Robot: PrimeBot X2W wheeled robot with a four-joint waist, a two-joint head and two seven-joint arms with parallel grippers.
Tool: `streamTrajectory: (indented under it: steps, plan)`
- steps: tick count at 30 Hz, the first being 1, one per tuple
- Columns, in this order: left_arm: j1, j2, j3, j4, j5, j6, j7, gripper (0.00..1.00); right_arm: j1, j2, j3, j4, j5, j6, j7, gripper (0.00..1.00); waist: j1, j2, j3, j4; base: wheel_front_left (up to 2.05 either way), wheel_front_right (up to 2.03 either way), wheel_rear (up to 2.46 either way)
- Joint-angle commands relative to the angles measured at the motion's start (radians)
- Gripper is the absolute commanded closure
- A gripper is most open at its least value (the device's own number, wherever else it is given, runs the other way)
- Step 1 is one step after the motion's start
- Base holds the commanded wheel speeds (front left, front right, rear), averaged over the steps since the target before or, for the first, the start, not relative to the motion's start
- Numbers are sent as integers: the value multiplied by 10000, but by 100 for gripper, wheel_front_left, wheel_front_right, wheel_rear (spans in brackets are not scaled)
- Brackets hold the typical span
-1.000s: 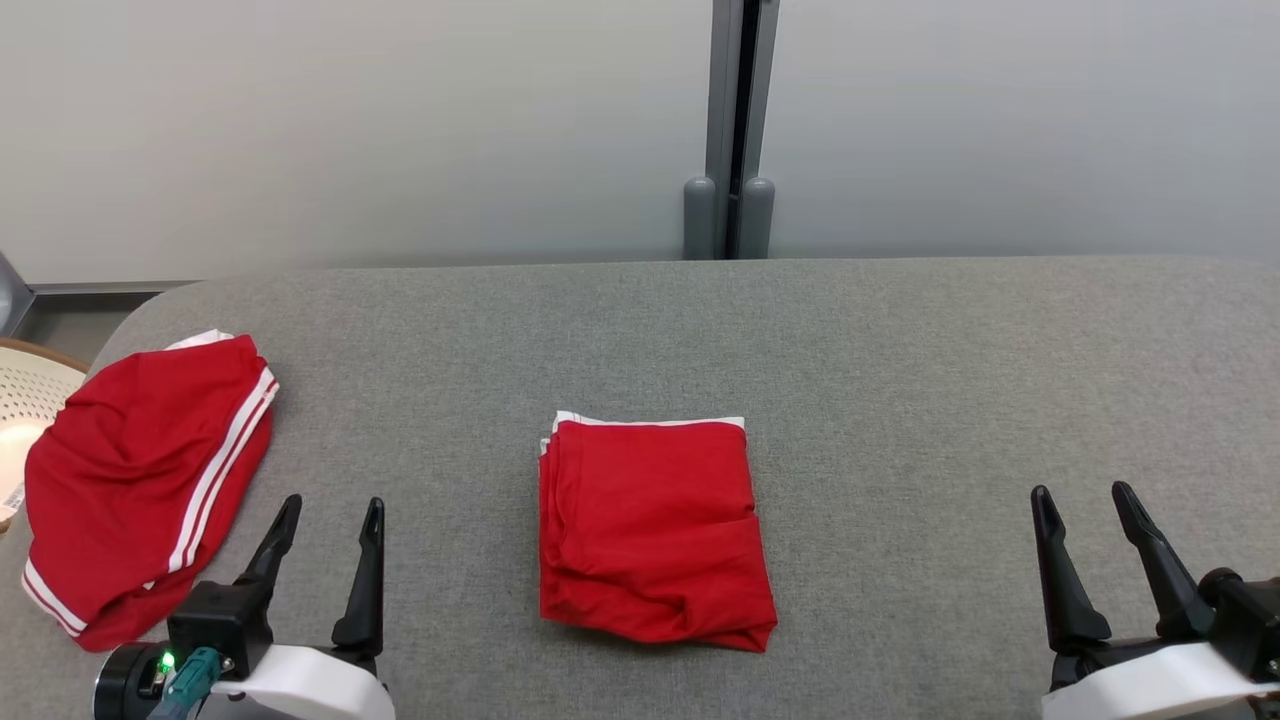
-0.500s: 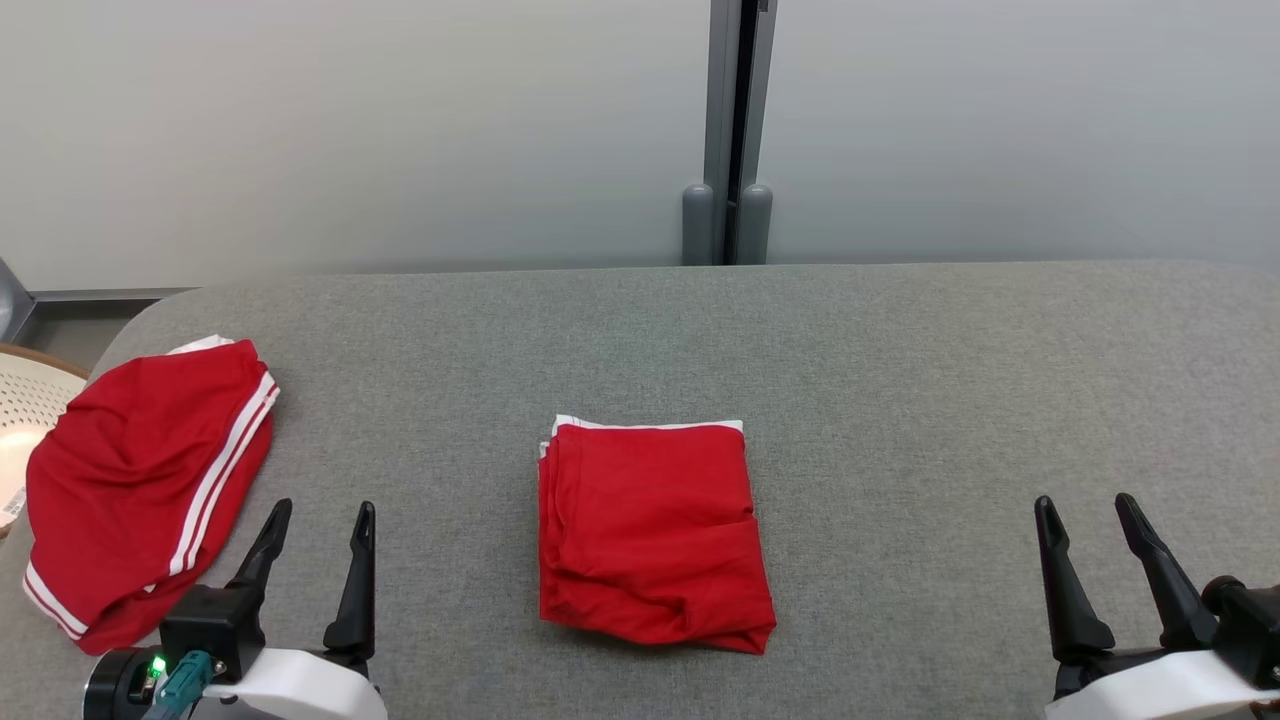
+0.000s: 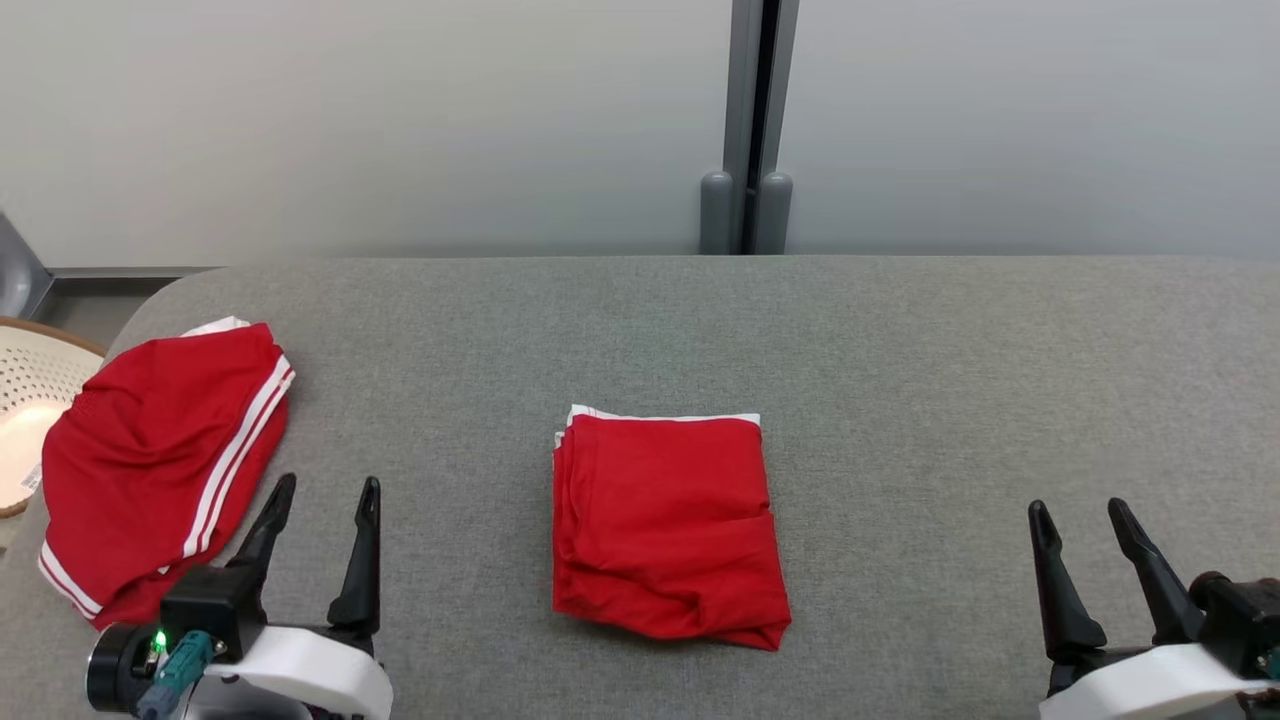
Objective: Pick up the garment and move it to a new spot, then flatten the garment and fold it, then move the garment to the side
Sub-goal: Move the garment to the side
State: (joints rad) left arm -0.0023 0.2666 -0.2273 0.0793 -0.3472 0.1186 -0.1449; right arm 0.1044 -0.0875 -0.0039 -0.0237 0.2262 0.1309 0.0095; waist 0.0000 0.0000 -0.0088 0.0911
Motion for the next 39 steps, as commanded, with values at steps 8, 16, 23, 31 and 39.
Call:
streamTrajectory:
  steps: [8, 16, 23, 31, 39]
  plan:
    - [-1256, -232, -103, -141, -65, -119, -327, 0, -1401, 68, 377, 1691, 120, -3, -33, 0, 0, 0, 1218, 892, 0, 0, 0]
    - [-2298, -700, -384, 320, -75, -386, -771, 0, -2972, 248, 1750, 4105, 490, -3, -41, 0, 0, 0, 2269, 1724, 0, 0, 0]
    - [-2703, -937, -438, 798, -50, -551, -1038, 0, -3207, 395, 2423, 5965, 912, -2, 402, 63, 0, 0, 2518, 2041, 0, 0, 0]
    - [-2678, -878, -325, 852, 20, -601, -1155, 0, -3138, 357, 2731, 6186, 1017, -14, 110, 100, 0, 0, 2568, 1641, 0, 0, 0]
    - [-2750, -573, -364, 361, 295, -590, -1172, 0, -3279, -176, 2605, 5596, 638, -51, -183, 100, 0, 0, 2903, 247, 0, 0, 0]
